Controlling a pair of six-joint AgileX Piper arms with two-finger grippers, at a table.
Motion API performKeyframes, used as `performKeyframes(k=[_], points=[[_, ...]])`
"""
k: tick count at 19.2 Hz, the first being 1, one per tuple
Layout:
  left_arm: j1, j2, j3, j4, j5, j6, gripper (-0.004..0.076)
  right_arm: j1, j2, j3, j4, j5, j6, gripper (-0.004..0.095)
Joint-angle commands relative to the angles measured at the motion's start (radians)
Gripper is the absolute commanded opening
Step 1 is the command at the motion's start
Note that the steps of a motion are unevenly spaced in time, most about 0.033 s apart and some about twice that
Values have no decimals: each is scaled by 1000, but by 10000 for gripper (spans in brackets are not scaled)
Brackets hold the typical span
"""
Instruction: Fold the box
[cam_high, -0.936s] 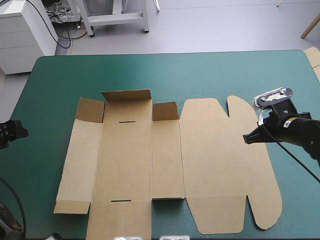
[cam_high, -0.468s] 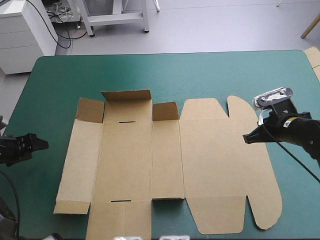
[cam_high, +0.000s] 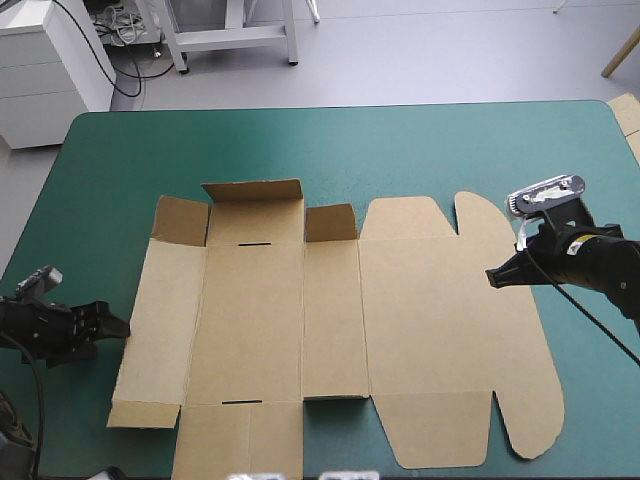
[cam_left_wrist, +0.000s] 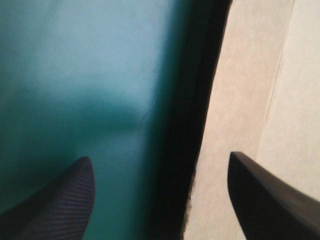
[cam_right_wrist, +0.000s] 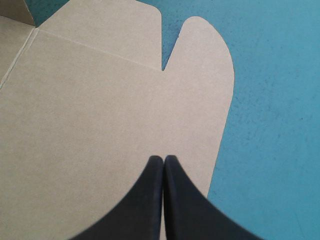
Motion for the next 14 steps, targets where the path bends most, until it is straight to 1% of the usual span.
performKeyframes(k=[1, 7, 11, 14], points=[[-43, -35, 21, -7, 79, -17, 529, -9, -20, -24, 2, -51, -14, -16], [-48, -35, 79, -37, 79, -17, 529, -9, -20, -24, 2, -48, -17, -16], [-129, -35, 101, -37, 79, -7, 529, -9, -20, -24, 2, -45, -17, -16], [-189, -33, 163, -57, 35, 4, 529, -9, -20, -24, 2, -45, -17, -16]])
